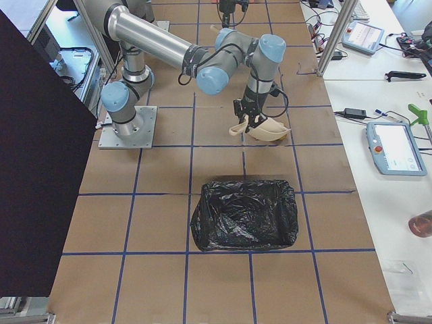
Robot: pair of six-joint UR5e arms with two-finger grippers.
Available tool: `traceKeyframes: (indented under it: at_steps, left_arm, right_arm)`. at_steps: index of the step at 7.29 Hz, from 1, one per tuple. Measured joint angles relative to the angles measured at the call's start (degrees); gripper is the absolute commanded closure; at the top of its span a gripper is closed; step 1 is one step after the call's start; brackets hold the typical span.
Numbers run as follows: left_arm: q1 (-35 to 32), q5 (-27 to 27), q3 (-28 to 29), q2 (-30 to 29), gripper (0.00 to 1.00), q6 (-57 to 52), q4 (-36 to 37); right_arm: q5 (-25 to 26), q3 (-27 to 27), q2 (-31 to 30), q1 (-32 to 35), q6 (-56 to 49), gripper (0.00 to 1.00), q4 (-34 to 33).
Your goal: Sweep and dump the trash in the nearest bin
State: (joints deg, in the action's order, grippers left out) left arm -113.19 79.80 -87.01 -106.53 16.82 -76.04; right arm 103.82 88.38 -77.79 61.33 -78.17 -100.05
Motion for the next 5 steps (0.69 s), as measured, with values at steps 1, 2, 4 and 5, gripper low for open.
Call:
traceKeyframes:
  at_steps: [1,2,4,5]
  left_arm:
    - [-2.23,-0.05,4.21,-4.33,1.0,0.83,0.12]
    - [-4.22,-0.1,7.64,-7.8,1.0,2.57,0.33]
    - [-7.46,0.22,16.48,-14.79,1.0,4.84,0.63]
    - [-8.76,1.34,21.9,-18.5,1.0,5.04,0.29]
  right_arm:
    - [0.53,1.1,0.59,-1.69,-7.36,0.95,-4.48]
    - [1.21,1.39,1.86,-3.3,-14.37,0.96,-8.42]
    - [1.94,1.28,5.11,-6.08,-27.08,0.98,-15.44]
    - [1.79,1.32,5.94,-6.85,-30.69,0.99,-16.88]
